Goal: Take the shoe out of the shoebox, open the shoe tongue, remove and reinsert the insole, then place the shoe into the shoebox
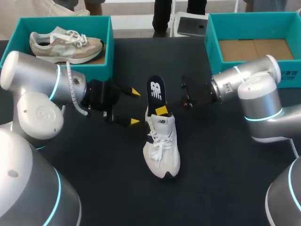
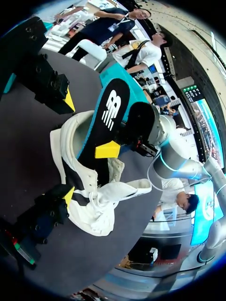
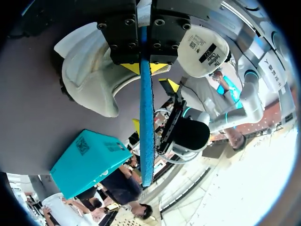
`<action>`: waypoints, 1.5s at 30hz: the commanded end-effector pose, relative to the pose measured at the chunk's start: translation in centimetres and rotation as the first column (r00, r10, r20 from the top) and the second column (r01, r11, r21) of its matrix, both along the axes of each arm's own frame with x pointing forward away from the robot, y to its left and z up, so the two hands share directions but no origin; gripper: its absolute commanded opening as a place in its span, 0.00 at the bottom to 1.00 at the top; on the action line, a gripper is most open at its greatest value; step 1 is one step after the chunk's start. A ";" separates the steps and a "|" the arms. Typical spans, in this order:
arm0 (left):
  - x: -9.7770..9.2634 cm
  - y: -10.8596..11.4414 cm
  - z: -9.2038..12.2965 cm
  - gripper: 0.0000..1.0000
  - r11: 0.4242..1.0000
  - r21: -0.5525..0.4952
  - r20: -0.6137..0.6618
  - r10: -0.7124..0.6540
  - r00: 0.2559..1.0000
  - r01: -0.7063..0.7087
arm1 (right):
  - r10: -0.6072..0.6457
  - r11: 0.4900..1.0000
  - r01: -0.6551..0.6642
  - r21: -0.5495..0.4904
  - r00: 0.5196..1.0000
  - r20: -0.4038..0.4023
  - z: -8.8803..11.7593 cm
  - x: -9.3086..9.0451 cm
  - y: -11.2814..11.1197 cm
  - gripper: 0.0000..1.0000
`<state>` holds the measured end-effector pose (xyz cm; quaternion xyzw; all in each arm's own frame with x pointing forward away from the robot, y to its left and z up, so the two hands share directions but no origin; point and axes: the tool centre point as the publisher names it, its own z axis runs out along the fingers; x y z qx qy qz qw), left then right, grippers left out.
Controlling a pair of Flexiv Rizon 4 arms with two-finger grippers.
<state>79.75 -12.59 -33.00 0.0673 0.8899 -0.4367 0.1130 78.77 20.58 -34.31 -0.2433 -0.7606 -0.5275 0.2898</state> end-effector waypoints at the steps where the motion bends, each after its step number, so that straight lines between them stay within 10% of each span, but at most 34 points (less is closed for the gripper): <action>1: 0.0 -0.1 0.0 1.00 1.000 0.005 -0.001 0.000 1.000 0.000 | -0.001 1.000 0.000 -0.012 1.000 -0.030 -0.7 -1.5 0.0 0.00; 10: 0.0 -0.1 0.0 1.00 1.000 0.005 -0.001 0.000 1.000 0.000 | -0.007 0.999 0.006 -0.035 1.000 -0.027 -0.4 -1.5 -0.3 0.00; 18: 0.0 -0.1 0.0 1.00 1.000 0.005 -0.001 0.000 1.000 0.000 | 0.009 0.998 -0.007 -0.060 0.999 0.035 1.5 0.8 -0.4 0.26; 23: 0.0 -0.1 0.0 1.00 1.000 0.005 -0.001 0.000 1.000 0.000 | 0.029 0.998 -0.025 -0.060 0.998 0.060 1.7 2.3 -0.2 0.20; 26: 0.0 -0.1 0.0 1.00 1.000 0.005 -0.001 0.000 1.000 0.000 | 0.049 0.997 -0.047 -0.060 0.998 0.042 1.3 2.7 0.0 0.00; 45: 0.0 -0.1 0.0 1.00 1.000 0.005 -0.001 0.000 1.000 0.000 | 0.039 0.995 -0.049 -0.084 0.992 -0.119 -0.1 -2.0 0.2 0.00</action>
